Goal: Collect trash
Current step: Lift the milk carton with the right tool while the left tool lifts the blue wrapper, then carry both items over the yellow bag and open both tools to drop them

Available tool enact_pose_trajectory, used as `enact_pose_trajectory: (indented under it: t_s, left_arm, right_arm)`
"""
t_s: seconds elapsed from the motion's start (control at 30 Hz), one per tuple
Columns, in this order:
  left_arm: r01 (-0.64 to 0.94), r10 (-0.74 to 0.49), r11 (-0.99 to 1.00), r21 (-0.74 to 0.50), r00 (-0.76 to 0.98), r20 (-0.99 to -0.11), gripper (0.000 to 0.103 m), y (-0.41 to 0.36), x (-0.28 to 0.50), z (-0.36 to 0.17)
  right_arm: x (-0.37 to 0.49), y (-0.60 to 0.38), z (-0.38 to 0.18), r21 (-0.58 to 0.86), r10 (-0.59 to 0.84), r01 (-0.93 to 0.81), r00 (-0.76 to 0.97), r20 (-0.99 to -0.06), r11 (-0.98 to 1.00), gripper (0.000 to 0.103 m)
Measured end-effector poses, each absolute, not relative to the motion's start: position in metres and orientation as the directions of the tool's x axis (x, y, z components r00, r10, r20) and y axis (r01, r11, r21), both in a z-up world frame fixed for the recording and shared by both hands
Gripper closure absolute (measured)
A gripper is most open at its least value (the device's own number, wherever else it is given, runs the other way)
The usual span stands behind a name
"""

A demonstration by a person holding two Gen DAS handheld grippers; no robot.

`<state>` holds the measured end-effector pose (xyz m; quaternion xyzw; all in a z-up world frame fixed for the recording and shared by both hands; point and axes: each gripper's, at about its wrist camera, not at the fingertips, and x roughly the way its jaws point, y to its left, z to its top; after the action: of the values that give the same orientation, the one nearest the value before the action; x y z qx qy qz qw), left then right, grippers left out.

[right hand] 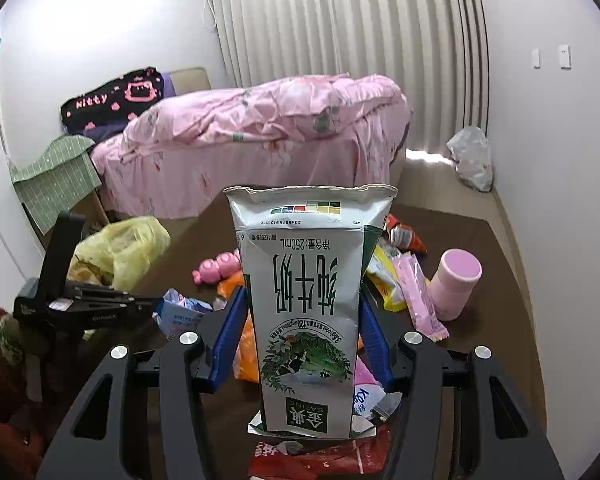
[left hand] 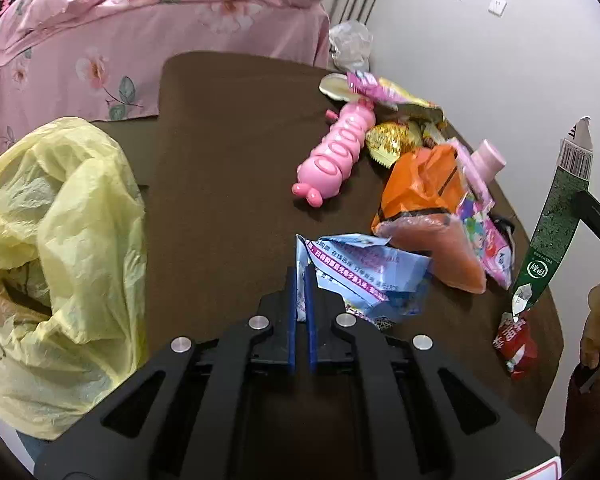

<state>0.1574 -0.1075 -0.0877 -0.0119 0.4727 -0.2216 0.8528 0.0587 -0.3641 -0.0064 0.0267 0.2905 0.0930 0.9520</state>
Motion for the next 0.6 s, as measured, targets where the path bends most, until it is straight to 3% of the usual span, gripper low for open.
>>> enact_pose_trajectory:
  t_s: [0.27, 0.6]
  left_arm:
    - [0.381, -0.393, 0.905, -0.19, 0.575, -0.717, 0.101, -0.092, 0.13, -0.047]
    - [0.288, -0.282, 0.954, -0.087, 0.757, -0.589, 0.101, -0.042, 0.112, 0.012]
  right_arm:
    - [0.051, -0.354, 0.014, 0.087, 0.2, -0.181, 0.845, -0.496, 0.98, 0.052]
    - [0.061, -0.315, 0.046, 0.1, 0.298, -0.282, 0.86, -0.415, 0.954, 0.052]
